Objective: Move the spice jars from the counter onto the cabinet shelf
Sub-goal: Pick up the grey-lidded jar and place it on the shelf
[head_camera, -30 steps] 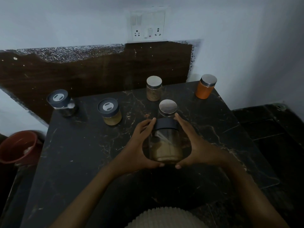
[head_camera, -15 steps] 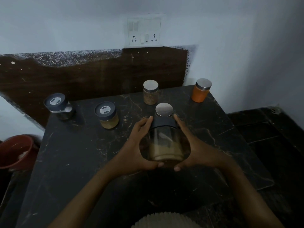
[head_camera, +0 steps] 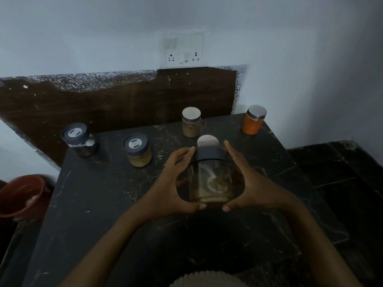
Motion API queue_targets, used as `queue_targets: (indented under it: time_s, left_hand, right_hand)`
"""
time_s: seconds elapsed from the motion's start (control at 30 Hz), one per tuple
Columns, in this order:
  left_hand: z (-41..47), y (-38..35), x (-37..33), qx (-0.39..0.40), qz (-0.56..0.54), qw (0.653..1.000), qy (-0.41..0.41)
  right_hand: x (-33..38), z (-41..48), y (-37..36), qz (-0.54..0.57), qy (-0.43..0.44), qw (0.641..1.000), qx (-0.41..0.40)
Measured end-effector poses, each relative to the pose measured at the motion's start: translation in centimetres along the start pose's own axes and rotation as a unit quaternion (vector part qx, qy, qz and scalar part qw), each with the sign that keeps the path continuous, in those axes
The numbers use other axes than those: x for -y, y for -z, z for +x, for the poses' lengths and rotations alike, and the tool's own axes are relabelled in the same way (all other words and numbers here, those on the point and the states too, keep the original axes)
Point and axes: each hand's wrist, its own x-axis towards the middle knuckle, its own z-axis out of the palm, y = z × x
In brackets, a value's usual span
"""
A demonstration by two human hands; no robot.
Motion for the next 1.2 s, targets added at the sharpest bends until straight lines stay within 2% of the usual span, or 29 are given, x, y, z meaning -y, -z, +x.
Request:
queue_targets:
  time_s: [0.1, 0.2, 0.27, 0.47, 0.57, 0.73, 0.97, 1.03, 1.2]
  left_hand:
    - [-0.1, 0.1, 0.0, 0.017, 0.004, 1.000, 0.000]
    - [0.3, -0.1, 0.1, 0.044, 0.124, 0.991, -0.007]
    - [0.6, -0.1, -0.1, 0.031, 0.148, 0.988, -0.014]
    - [0.4, 0.6, -0.3, -0.026, 0.017, 0.999, -0.022]
    - [0.4, 0.4, -0.6, -0.004, 0.041, 0.999, -0.017]
    - [0.8, 0.5, -1.2, 0.000, 0.145, 0.988, -0.045]
    - [0.7, 1.3, -1.9, -0.021, 0.040, 0.998, -0.036]
    - [0.8, 1.5, -2.0, -0.008, 0.065, 0.997, -0.030]
    - [2.0, 2.7, -2.7, 0.010, 0.206, 0.978, -0.040]
  right_hand:
    - [0.6, -0.1, -0.1, -0.002, -0.002, 1.000, -0.005]
    - [1.2, 0.2, -0.2, -0.032, 0.016, 0.999, -0.027]
    - [1.7, 0.4, -0.3, -0.042, 0.031, 0.998, -0.032]
    - [2.0, -0.1, 0.8, 0.026, 0.027, 0.999, -0.014]
    - [2.1, -0.1, 0.4, 0.028, 0.026, 0.999, -0.013]
    - [2.6, 0.6, -0.1, -0.044, 0.061, 0.996, -0.044]
    - [2.3, 0.4, 1.4, -0.024, 0.047, 0.999, -0.008]
    - [2.6, 0.6, 1.7, -0.045, 0.054, 0.997, -0.015]
    - [3.9, 1.3, 2.6, -0.115, 0.098, 0.987, -0.059]
